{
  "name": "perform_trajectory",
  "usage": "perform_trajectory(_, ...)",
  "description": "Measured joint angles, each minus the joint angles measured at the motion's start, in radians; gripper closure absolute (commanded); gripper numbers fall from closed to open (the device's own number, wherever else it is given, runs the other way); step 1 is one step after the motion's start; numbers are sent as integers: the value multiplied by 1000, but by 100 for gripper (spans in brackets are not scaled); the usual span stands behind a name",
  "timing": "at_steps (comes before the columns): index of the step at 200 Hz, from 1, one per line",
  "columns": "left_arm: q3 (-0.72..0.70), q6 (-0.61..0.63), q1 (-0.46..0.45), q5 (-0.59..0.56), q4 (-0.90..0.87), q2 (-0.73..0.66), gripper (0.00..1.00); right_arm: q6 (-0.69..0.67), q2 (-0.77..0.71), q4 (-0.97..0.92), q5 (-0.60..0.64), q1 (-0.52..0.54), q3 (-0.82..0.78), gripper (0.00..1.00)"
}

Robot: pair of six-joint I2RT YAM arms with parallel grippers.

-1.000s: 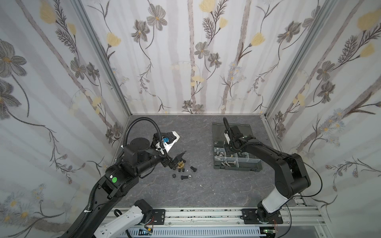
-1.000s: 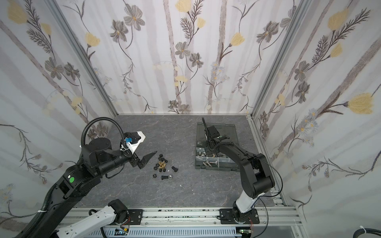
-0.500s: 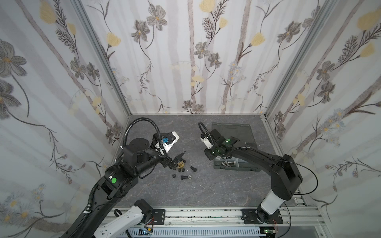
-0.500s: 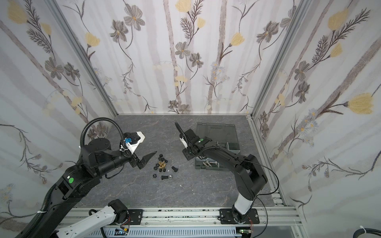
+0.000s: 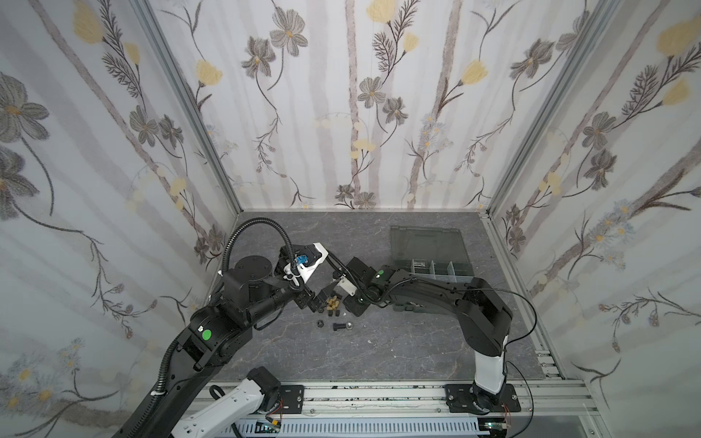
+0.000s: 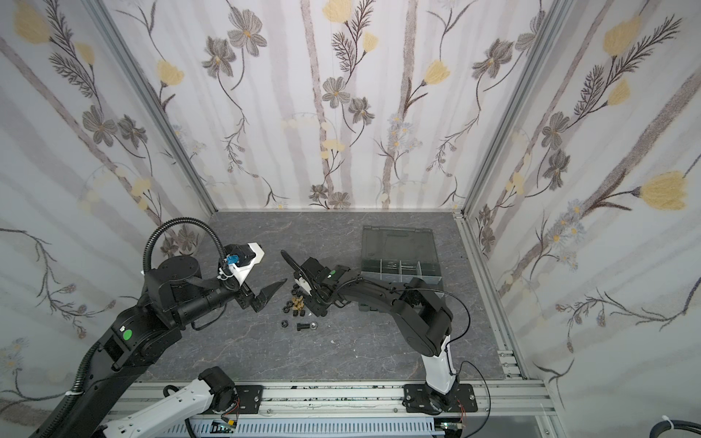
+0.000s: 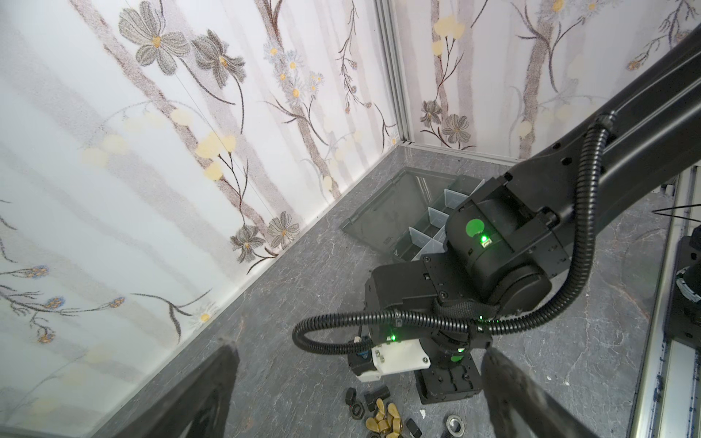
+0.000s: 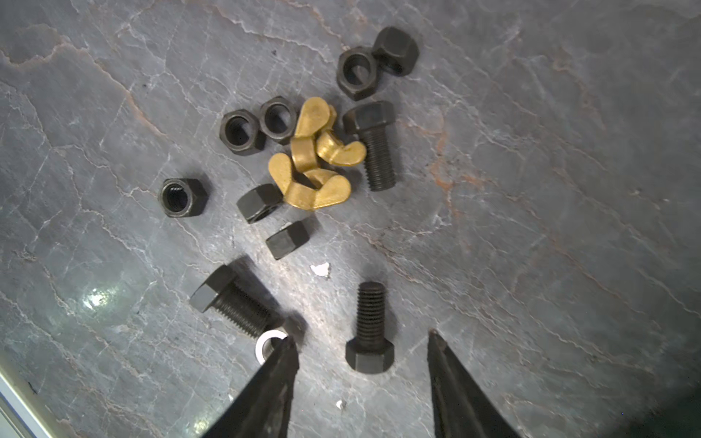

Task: Sort the screws and nuts into containers
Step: Pick up the screw from the center of the table.

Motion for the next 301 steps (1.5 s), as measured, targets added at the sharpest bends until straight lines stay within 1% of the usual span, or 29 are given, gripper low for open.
perform_trajectory(60, 0, 0, -1, 0, 0, 3, 0, -1, 48, -12, 22, -2, 12, 36)
perform_trajectory(117, 5, 1, -5, -2, -1, 4, 0, -4, 97, -32, 59, -2, 26, 36)
perform_trajectory(134, 5, 1, -5, -5, -2, 5, 0, -4, 97, -34, 64, -4, 26, 42)
perform_trajectory(154, 5, 1, -5, -5, -1, 2, 0, -4, 103, -34, 74, -5, 26, 53)
perform_trajectory(181, 5, 1, -5, -6, -2, -2, 0, -4, 113, -38, 74, -5, 26, 64)
perform_trajectory(202, 5, 1, -5, -8, -2, -2, 0, -4, 114, -38, 73, -5, 26, 75)
perform_trajectory(221, 10, 1, -5, -8, -8, -2, 0, -7, 115, -28, 75, -5, 26, 81)
perform_trajectory(241, 12, 1, -5, -8, -9, 2, 0, -10, 113, -21, 81, -7, 18, 86)
perform_trajectory(262, 14, 1, -5, -8, -9, 5, 0, -11, 98, -27, 81, -13, 7, 89)
perform_trajectory(301, 18, 1, -5, -8, -10, 18, 0, -10, 19, -51, 82, -58, 3, 91)
